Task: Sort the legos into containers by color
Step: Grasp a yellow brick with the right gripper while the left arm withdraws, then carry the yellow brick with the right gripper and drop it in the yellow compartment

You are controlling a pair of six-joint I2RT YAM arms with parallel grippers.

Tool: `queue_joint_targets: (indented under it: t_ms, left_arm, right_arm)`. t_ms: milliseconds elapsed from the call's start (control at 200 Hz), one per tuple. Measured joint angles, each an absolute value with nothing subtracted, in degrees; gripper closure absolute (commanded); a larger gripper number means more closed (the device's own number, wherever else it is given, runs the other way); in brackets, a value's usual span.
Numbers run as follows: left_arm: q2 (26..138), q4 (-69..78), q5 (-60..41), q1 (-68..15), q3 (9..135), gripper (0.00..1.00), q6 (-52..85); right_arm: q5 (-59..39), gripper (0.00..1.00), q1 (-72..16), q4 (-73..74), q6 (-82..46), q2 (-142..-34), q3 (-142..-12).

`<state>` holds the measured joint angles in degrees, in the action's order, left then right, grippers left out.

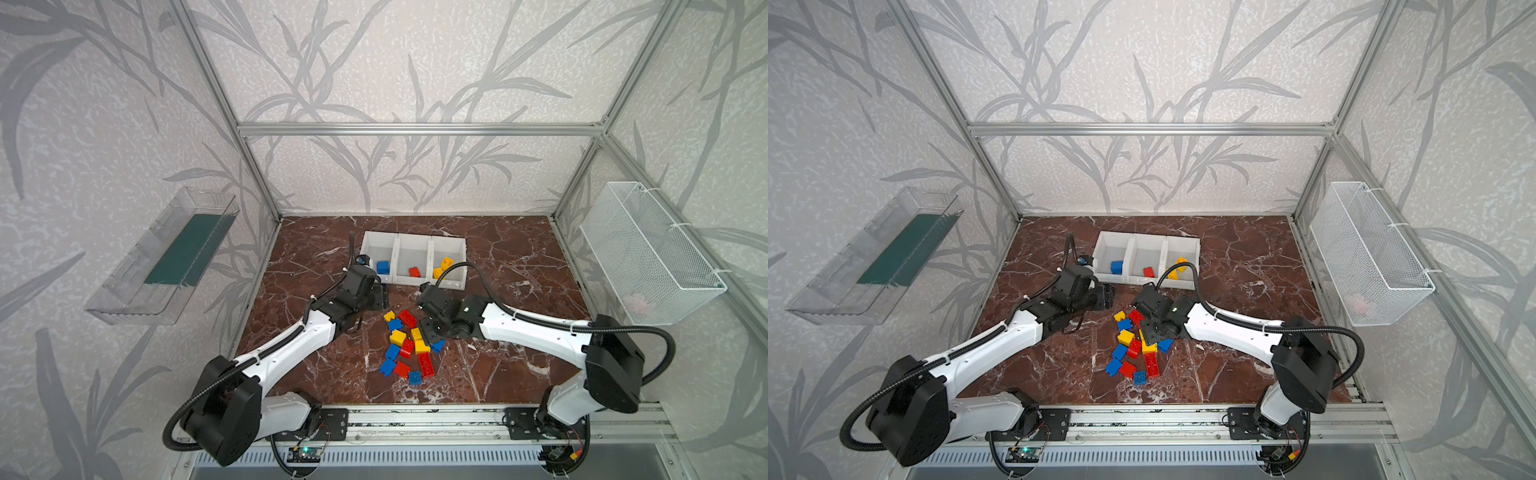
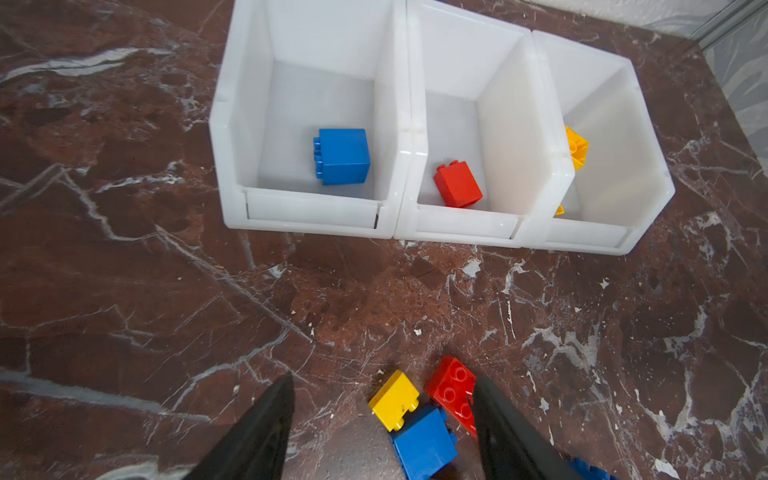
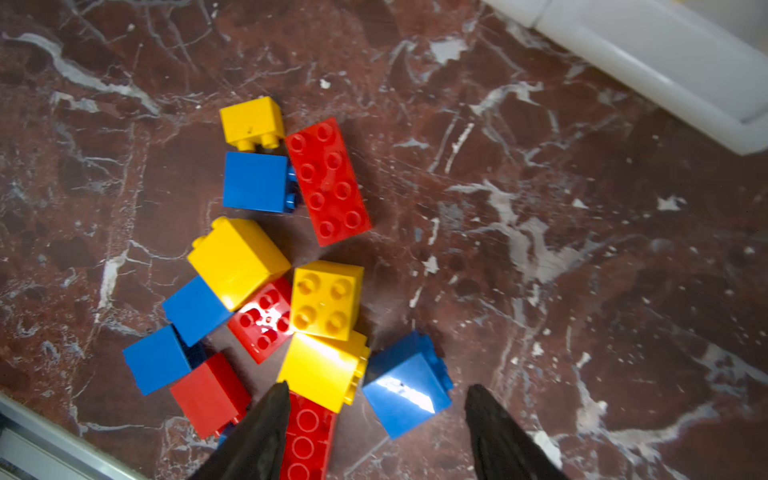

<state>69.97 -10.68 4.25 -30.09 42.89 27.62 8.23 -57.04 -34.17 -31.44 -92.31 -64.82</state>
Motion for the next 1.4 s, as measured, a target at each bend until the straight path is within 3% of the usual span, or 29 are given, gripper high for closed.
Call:
queue_joint_targets:
  t_ms: [675, 1050, 1400]
  left_arm:
    - [62.4, -10.2, 4.9, -29.6, 36.6, 0.29, 31.4]
    - [61.9, -10.3, 4.9, -29.6, 35.7, 0.29, 31.7]
    - [61.3, -10.4, 5.0, -29.6, 35.4, 0.28, 31.7]
  right_arm:
    - [6.3, 0.45, -58.0, -32.6, -31.9, -101.5, -68.2]
    - [6.1, 0.69, -58.0, -31.9, -32.1, -104.9, -69.7]
    - [7.7, 0.73, -57.3, -34.5, -30.3, -104.8, -73.7]
